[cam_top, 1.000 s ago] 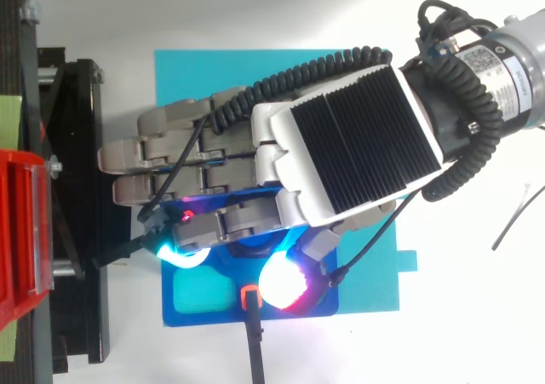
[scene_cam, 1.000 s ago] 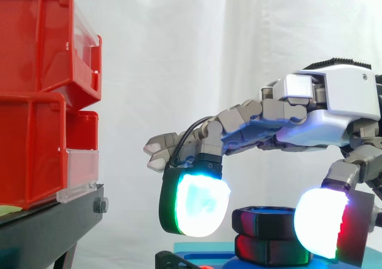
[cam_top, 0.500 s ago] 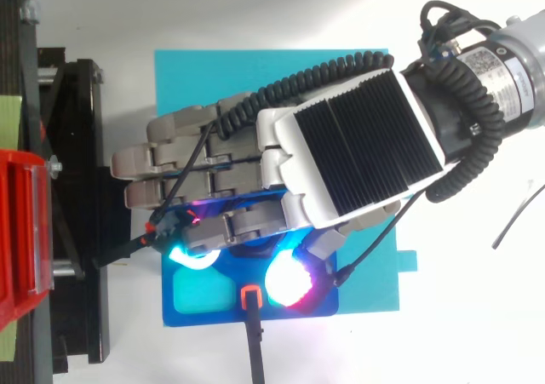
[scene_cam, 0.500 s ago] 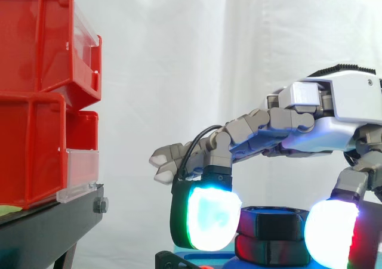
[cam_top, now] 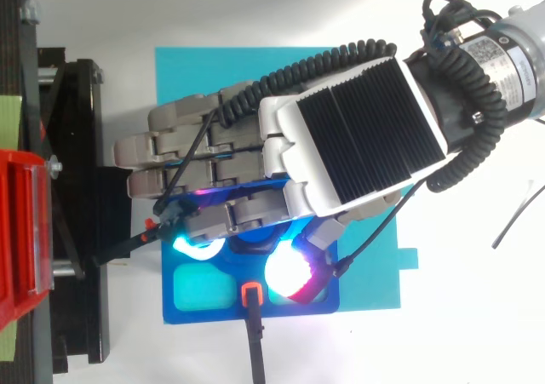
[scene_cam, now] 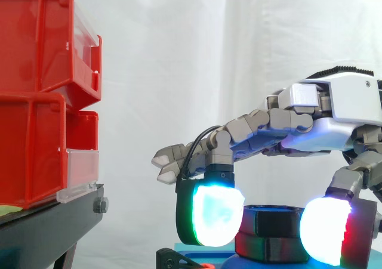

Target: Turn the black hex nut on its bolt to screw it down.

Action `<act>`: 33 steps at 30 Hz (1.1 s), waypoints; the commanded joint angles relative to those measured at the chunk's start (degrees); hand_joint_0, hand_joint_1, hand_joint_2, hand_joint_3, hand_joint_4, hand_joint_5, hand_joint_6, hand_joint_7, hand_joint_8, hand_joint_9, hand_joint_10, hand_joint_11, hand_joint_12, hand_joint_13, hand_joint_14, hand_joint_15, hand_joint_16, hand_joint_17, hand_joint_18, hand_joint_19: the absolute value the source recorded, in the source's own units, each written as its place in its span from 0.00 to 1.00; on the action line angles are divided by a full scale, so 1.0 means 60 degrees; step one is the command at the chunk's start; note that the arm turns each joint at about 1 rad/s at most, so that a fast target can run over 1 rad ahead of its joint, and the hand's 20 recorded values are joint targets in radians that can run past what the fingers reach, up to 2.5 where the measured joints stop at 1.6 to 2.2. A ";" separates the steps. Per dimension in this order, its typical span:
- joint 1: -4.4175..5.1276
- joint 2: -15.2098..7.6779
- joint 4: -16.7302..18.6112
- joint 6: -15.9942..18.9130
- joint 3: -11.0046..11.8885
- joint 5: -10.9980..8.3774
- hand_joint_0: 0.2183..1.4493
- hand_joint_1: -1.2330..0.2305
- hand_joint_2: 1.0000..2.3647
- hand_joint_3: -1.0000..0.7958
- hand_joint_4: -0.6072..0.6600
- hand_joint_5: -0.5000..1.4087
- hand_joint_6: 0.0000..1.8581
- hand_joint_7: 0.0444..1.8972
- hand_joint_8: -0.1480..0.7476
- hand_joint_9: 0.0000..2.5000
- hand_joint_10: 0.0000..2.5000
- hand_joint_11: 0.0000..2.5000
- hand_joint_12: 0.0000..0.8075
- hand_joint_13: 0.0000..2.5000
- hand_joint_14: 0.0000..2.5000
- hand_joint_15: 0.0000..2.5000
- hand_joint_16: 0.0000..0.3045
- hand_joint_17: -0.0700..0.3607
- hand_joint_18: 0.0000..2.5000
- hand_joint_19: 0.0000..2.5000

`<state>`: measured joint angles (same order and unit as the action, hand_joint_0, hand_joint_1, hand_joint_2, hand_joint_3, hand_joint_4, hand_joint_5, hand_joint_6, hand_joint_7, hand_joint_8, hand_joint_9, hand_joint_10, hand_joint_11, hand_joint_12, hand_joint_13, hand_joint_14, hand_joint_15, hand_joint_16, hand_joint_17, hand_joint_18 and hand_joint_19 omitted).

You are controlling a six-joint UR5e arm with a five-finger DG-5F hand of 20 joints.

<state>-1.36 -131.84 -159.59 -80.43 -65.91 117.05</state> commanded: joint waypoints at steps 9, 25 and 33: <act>0.0007 0.0015 0.0011 -0.0014 -0.0002 0.0004 0.21 0.39 0.00 0.28 0.68 0.16 0.27 0.54 0.45 0.16 0.00 0.03 0.44 0.09 0.00 0.00 0.17 0.43 0.12 0.04; 0.0270 0.0190 -0.4325 -0.0673 0.2386 -0.0158 0.14 0.48 0.00 0.28 0.64 0.13 0.27 0.42 0.48 0.13 0.00 0.01 0.49 0.08 0.00 0.00 0.20 0.49 0.11 0.04; 0.0197 0.1465 -0.5277 -0.1405 0.1170 -0.0714 0.14 0.49 0.00 0.28 0.64 0.13 0.27 0.42 0.48 0.13 0.00 0.01 0.49 0.07 0.00 0.00 0.20 0.48 0.11 0.05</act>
<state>-0.05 -127.05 -184.48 -88.19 -54.05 114.19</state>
